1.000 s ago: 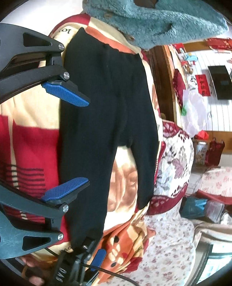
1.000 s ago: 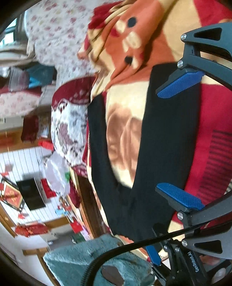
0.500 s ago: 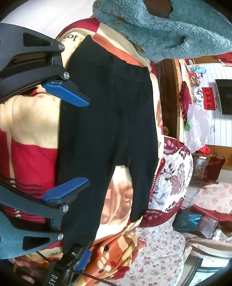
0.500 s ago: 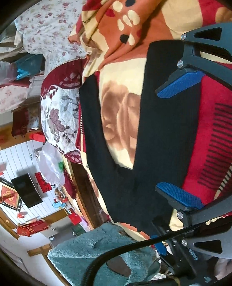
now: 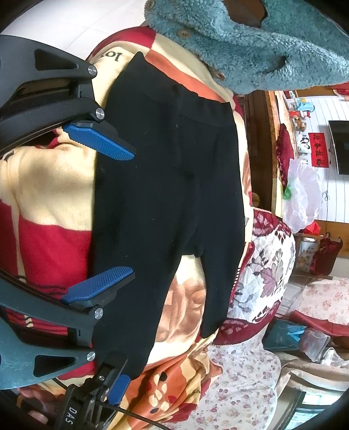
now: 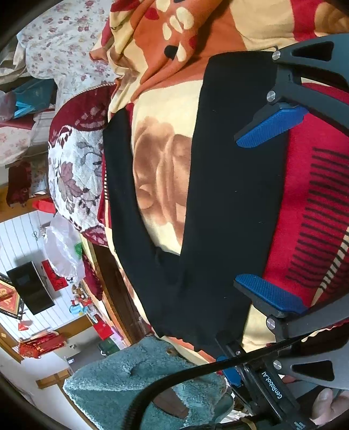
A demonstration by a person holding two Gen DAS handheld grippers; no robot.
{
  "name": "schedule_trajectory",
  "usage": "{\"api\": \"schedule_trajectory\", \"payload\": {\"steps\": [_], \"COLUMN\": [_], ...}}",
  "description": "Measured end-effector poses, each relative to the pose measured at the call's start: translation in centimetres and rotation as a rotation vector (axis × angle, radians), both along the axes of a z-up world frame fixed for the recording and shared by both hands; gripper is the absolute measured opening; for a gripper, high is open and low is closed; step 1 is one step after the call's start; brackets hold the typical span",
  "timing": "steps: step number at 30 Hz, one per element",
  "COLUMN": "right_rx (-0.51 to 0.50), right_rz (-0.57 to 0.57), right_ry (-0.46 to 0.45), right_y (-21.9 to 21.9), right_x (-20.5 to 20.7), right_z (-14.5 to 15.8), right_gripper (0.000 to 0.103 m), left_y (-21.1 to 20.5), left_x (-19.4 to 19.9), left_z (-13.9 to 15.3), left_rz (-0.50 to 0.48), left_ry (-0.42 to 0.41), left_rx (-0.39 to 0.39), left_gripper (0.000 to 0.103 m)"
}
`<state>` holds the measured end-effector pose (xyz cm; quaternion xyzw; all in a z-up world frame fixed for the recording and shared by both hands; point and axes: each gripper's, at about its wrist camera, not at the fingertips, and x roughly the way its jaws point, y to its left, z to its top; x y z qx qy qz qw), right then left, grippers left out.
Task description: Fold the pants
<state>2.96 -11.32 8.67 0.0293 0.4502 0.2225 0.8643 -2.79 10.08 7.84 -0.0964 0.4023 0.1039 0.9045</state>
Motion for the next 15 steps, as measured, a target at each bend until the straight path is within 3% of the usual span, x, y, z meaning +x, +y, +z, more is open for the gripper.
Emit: {"api": "schedule_trajectory", "payload": {"steps": [15], "right_rx": [-0.012], "right_rz": [0.017], "right_ry": [0.014], "right_y": [0.52], "right_x": [-0.24], "right_z": [-0.62], "right_gripper": [0.095], "left_y": [0.25], "left_x": [-0.08], "left_z": [-0.33], "left_rz": [0.013], "left_ry": [0.010], "left_rx": [-0.010], "left_gripper": [0.082]}}
